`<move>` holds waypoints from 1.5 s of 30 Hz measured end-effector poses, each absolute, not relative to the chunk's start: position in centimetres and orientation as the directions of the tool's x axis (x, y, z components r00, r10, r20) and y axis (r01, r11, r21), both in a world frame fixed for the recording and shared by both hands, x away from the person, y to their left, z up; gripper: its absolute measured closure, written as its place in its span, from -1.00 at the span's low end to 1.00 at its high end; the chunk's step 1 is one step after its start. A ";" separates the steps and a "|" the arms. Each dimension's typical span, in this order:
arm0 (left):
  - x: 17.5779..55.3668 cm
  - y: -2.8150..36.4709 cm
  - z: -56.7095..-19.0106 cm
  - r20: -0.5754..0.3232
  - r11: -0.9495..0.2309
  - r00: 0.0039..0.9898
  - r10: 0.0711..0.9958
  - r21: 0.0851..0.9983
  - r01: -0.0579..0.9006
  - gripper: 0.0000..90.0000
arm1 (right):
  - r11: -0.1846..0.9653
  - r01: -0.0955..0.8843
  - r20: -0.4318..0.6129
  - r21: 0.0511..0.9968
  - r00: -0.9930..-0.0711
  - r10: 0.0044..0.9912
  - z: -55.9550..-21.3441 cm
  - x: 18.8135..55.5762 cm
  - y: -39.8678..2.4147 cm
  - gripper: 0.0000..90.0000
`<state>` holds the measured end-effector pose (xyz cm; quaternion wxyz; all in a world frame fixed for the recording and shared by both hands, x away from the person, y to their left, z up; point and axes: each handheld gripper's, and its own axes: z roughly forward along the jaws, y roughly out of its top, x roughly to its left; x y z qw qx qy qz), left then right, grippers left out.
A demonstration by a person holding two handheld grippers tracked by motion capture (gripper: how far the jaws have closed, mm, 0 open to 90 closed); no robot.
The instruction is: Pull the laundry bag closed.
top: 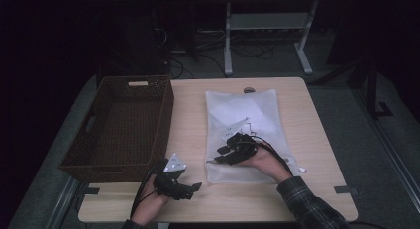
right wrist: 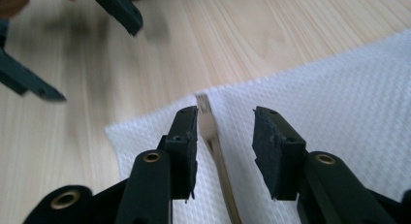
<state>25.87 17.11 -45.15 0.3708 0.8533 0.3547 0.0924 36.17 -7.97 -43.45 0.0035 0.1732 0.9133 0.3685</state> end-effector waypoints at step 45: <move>29.8 13.7 -44.3 -0.133 -0.455 0.711 0.691 0.684 0.570 -0.56 | 0.658 0.298 0.084 0.692 -0.938 0.336 -46.0 35.7 -10.4 0.93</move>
